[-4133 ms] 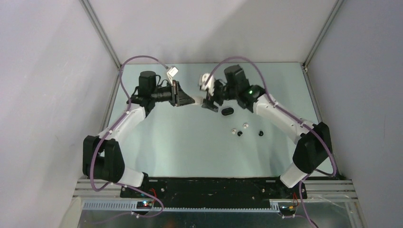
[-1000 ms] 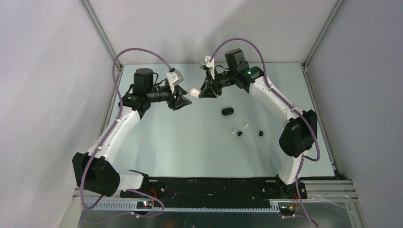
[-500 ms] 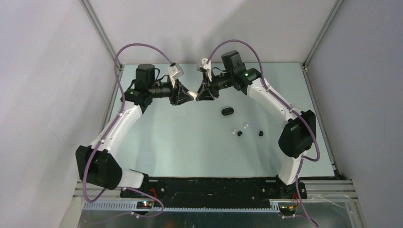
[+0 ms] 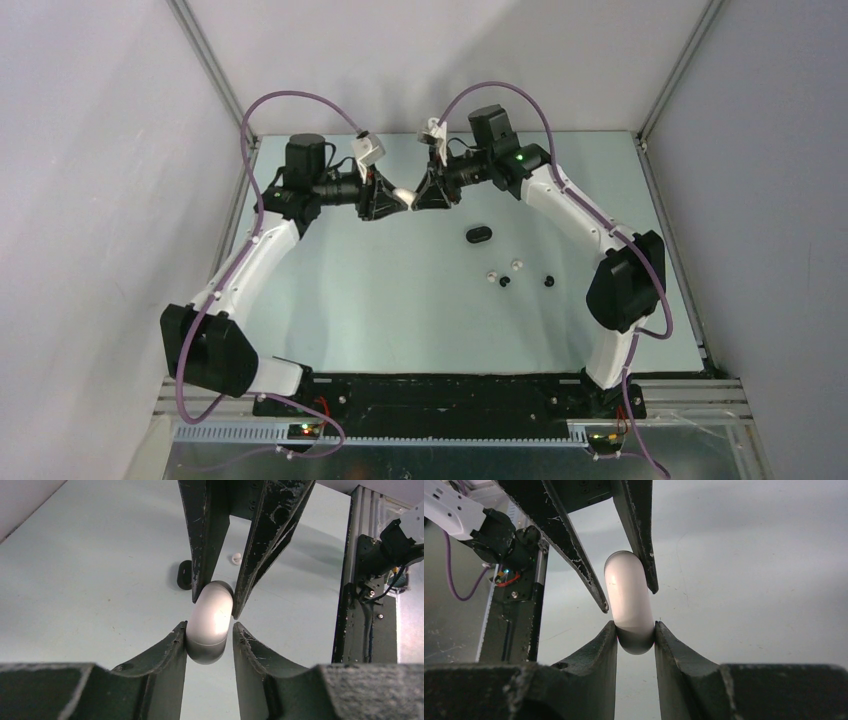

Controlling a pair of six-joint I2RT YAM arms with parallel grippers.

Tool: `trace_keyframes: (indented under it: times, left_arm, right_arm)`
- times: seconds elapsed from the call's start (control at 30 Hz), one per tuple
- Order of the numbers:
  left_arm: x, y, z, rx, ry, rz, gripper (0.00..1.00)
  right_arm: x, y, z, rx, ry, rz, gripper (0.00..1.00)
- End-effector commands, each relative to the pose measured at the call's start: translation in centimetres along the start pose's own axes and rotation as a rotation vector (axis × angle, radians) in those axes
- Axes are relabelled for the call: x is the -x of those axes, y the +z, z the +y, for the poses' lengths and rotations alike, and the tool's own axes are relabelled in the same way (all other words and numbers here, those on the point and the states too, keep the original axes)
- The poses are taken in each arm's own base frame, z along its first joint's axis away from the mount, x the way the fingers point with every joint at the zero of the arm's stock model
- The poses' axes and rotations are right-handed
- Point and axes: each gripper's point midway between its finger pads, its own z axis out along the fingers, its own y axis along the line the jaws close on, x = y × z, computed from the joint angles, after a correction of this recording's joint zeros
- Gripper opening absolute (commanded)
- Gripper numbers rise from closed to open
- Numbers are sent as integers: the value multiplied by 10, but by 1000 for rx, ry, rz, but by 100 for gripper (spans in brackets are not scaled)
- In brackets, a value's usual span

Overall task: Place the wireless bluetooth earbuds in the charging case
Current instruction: Open the charging case.

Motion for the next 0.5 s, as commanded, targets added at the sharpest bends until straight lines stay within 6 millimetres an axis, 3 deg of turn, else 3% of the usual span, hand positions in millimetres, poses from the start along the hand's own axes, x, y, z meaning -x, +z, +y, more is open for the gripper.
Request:
trace_keyframes:
  times: [0.0, 0.17, 0.33, 0.47]
  left_arm:
    - [16, -1, -3, -21, 21, -30, 41]
    - [16, -1, -3, -24, 23, -31, 37]
    - [17, -1, -3, -28, 21, -32, 18]
    - [17, -2, -3, -30, 46, -34, 3]
  right_arm:
    - [22, -7, -2, -11, -34, -61, 19]
    - [21, -7, 0, -10, -31, -59, 19]
    - [17, -6, -2, -17, -26, -53, 22]
    - [16, -5, -11, -67, -19, -44, 37]
